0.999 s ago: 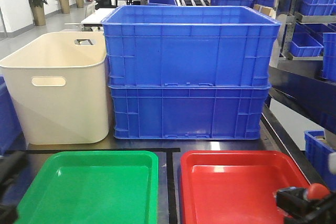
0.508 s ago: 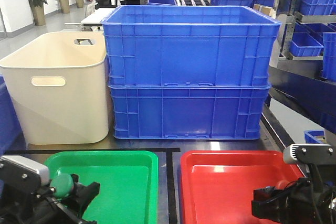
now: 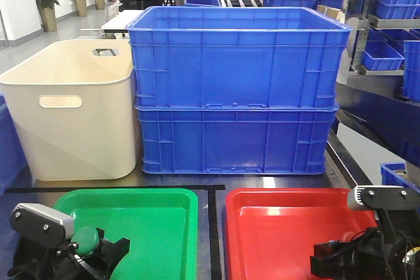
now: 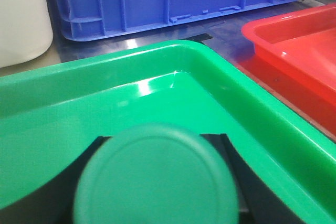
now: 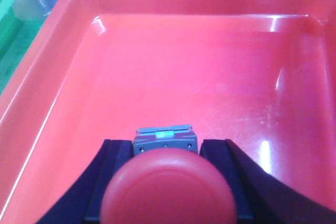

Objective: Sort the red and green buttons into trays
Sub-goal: 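Lower the green button into the green tray and the red into the red tray, then open both grippers to release the buttons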

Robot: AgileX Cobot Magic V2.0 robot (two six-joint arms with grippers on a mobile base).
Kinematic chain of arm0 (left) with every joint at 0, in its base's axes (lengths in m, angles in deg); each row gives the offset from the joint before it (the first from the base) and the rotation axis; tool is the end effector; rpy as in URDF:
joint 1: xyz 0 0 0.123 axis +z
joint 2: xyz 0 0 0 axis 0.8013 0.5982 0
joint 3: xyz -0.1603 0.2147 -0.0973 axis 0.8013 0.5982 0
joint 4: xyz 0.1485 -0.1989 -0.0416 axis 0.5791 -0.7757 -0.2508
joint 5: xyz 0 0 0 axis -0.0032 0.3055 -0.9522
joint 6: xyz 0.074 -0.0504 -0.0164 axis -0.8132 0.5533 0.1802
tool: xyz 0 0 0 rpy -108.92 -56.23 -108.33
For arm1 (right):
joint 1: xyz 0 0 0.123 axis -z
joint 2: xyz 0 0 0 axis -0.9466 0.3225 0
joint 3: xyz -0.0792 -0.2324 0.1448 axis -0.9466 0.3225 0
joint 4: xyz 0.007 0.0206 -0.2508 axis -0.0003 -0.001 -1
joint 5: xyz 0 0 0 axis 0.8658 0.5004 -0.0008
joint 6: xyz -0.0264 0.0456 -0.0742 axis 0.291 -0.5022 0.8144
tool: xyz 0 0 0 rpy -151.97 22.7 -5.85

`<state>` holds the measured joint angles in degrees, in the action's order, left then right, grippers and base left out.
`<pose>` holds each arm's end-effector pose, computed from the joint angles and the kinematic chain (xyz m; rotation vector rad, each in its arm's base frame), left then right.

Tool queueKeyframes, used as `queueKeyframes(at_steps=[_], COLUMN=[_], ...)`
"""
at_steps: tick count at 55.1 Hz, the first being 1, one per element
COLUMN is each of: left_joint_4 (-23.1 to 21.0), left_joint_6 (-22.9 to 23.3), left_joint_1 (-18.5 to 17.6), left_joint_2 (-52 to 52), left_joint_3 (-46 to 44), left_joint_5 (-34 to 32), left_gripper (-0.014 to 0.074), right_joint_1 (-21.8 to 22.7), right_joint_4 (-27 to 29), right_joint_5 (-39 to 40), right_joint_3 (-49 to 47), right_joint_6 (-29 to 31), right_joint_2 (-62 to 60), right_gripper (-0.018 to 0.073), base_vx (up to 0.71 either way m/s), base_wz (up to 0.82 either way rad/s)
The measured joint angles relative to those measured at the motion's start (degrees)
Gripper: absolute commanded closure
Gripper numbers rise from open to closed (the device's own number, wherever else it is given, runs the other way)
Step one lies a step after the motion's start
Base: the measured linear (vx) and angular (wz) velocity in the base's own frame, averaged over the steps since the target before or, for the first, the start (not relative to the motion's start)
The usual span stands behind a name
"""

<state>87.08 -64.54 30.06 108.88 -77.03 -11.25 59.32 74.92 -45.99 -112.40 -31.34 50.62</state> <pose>0.2465 -0.1121 0.2161 0.4015 1.8264 -0.3560 0.2521 0.0605 0.2496 -0.1071 2.2390 0.2840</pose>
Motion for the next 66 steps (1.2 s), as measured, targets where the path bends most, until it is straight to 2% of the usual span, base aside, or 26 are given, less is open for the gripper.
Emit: queueKeyframes(at_steps=[6,12,20,28,35,41,47,58,66], left_joint_4=[0.0,0.0,0.0,0.0,0.0,0.1,0.1,0.1,0.1], left_joint_6=[0.0,0.0,0.6,4.1,5.0,5.3,5.3,5.3,5.3], left_joint_1=[0.0,0.0,0.0,0.0,0.0,0.0,0.0,0.0,0.0], left_joint_2=[0.0,0.0,0.0,-0.7,-4.6,-10.4,-18.9,-36.4,-43.9], left_joint_3=[0.0,-0.1,-0.1,-0.1,-0.1,-0.1,-0.1,-0.1,-0.1], left_joint_5=[-0.1,-0.2,-1.1,-7.7,-13.3,-13.3,-6.6,18.6,27.2], left_gripper=[0.0009,-0.0043,-0.0031,0.0001,0.0034,0.0041,0.0041,0.0041,0.0041], right_joint_1=[0.0,0.0,0.0,0.0,0.0,0.0,0.0,0.0,0.0], right_joint_4=[0.0,0.0,0.0,0.0,0.0,0.0,-0.2,-4.0,-5.4], right_joint_5=[-1.0,-1.1,-1.0,-1.1,-1.1,-1.7,-4.2,-14.4,-15.2], right_joint_3=[0.0,-0.1,-0.1,-0.1,-0.1,-0.1,-0.1,-0.1,-0.1], right_joint_6=[0.0,0.0,0.0,0.1,0.2,0.2,0.4,0.4,0.4], right_joint_2=[0.0,0.0,0.0,-0.5,-5.4,-11.5,-19.0,-30.4,-32.5], right_gripper=[0.0055,-0.0008,-0.0014,-0.0015,-0.0015,-0.0015,-0.0015,-0.0015,-0.0015], base_vx=[0.0,0.0,0.0,0.0,0.0,0.0,0.0,0.0,0.0], base_wz=[0.0,0.0,0.0,0.0,0.0,0.0,0.0,0.0,0.0])
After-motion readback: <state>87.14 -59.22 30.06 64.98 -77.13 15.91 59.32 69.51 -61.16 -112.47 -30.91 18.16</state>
